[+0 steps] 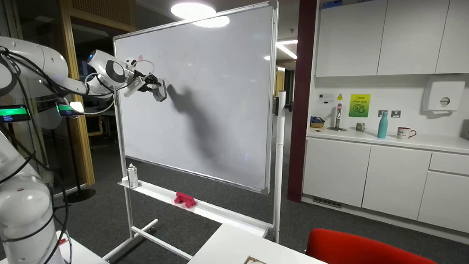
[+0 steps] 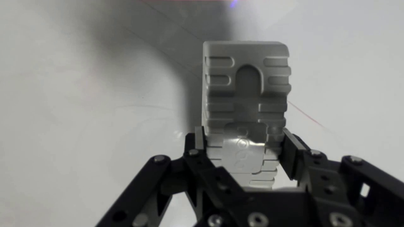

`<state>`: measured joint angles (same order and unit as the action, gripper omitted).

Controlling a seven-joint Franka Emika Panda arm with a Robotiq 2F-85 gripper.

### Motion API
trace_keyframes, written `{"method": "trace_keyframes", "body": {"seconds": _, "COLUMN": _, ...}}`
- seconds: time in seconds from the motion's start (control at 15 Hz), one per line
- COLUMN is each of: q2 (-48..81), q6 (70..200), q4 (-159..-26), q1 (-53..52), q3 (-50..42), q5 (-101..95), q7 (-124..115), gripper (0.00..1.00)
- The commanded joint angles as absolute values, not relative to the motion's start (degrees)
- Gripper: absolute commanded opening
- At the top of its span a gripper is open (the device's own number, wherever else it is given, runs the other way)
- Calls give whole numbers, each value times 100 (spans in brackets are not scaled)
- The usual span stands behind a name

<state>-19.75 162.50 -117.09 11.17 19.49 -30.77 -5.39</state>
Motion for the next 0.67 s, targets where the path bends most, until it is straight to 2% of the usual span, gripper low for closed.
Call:
{"method": "trace_keyframes", "body": {"seconds": 0.0, "q2": -1869, "q6": 16611, "q4": -11772, "q1": 1021, "q3": 1793, "q5": -3007, "q7": -318, "gripper": 32}}
{"method": "trace_keyframes", "body": {"seconds": 0.6, "q2": -1311, "q6": 17338, "q4": -11585, "q1": 820, "q3": 1609, "q5": -2977, "q7": 240, "gripper": 32}}
